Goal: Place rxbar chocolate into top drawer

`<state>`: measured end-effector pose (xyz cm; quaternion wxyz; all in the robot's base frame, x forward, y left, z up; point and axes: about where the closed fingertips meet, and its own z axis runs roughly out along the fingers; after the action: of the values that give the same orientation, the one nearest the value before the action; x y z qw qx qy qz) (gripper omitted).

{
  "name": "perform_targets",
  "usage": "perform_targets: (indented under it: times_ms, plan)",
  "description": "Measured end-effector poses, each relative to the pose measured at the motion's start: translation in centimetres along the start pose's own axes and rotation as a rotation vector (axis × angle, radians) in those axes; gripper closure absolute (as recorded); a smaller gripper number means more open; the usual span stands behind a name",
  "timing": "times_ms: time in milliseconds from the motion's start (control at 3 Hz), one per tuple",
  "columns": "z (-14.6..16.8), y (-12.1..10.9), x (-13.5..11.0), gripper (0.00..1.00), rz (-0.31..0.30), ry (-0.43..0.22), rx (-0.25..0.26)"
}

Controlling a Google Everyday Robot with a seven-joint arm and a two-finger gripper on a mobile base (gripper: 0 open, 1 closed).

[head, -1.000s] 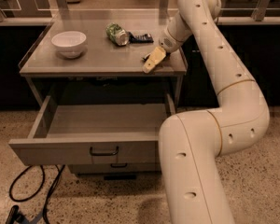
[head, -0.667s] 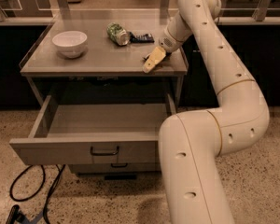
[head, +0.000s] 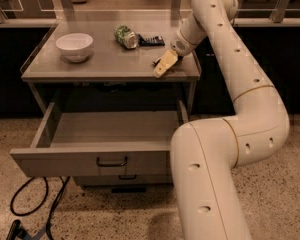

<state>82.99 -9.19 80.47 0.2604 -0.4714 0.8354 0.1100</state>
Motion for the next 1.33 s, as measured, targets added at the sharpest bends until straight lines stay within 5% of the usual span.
perform_targets:
  times_ms: [667, 1000, 1333]
  plan:
    - [-1.0, 0.2, -0.7, 0.89, -0.001, 0.001, -0.001]
    - [-1.6, 0.5, -0.9, 1.0, -0.001, 0.0, -0.001]
    - [-5.3, 3.1, -3.5, 1.0, -0.014, 0.004, -0.018]
